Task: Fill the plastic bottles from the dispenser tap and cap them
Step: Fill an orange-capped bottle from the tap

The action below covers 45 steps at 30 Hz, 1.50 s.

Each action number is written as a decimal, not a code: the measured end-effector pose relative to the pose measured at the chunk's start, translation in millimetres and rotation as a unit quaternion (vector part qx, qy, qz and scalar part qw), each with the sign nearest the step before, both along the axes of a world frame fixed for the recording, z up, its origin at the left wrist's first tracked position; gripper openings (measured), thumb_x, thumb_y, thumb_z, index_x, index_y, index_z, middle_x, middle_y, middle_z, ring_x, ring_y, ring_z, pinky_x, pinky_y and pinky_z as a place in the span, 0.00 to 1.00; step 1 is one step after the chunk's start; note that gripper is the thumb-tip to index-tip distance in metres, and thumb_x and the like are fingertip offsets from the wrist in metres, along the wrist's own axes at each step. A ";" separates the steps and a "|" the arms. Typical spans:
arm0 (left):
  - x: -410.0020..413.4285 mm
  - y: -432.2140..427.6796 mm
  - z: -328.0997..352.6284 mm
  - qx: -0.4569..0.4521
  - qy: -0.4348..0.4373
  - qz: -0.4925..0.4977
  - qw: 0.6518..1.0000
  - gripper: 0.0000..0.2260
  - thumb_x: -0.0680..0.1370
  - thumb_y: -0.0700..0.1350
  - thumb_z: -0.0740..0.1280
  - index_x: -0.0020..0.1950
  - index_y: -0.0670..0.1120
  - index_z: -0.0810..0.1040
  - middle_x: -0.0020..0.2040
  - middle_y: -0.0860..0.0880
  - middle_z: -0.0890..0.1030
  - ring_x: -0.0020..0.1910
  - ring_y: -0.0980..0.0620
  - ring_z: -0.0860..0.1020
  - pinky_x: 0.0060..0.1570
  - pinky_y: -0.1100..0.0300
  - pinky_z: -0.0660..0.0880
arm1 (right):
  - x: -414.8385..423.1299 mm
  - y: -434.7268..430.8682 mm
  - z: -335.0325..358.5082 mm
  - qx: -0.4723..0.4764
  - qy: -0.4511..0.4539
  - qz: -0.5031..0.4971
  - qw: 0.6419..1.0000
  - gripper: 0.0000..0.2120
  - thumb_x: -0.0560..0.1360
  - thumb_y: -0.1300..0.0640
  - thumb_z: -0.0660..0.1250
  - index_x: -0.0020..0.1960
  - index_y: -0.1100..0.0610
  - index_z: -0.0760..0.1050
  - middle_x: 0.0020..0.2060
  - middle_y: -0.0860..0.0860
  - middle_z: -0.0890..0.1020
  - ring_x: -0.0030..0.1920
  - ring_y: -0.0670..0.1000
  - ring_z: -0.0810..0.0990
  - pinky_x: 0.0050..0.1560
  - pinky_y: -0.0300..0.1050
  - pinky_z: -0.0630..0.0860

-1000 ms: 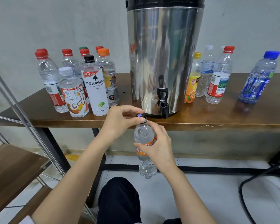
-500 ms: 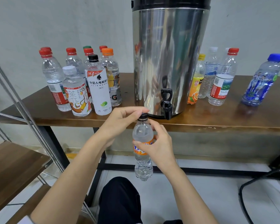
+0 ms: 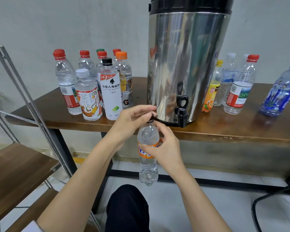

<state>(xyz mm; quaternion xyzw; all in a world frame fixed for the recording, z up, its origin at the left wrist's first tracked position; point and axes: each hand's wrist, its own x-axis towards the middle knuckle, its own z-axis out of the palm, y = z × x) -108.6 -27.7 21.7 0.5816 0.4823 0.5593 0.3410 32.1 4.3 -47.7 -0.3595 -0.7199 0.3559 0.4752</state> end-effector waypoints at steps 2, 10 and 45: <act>-5.8 -2.4 4.9 -0.010 0.000 -0.025 1.000 0.12 0.83 0.42 0.61 0.65 0.44 0.78 0.57 0.48 0.85 0.56 0.55 0.81 0.54 0.66 0.75 | -3.7 2.4 4.1 -0.001 0.001 0.014 1.000 0.35 0.61 0.56 0.83 0.64 0.44 0.74 0.57 0.43 0.77 0.58 0.43 0.78 0.58 0.46 0.78; -26.6 2.7 25.7 0.060 0.018 0.057 0.996 0.09 0.79 0.39 0.67 0.58 0.47 0.82 0.53 0.54 0.84 0.53 0.62 0.80 0.53 0.66 0.75 | -31.0 13.0 31.0 0.024 0.012 0.054 0.998 0.34 0.58 0.43 0.79 0.62 0.35 0.72 0.59 0.43 0.79 0.59 0.45 0.79 0.60 0.52 0.78; -204.6 57.9 -56.4 -0.095 0.156 0.403 0.897 0.70 0.59 0.61 0.82 0.76 0.54 0.26 0.81 0.48 0.36 0.80 0.48 0.39 0.75 0.38 0.40 | -159.7 113.0 4.4 -0.047 0.079 0.029 0.995 0.68 0.55 0.54 0.86 0.80 0.45 0.43 0.77 0.47 0.59 0.76 0.47 0.60 0.76 0.56 0.62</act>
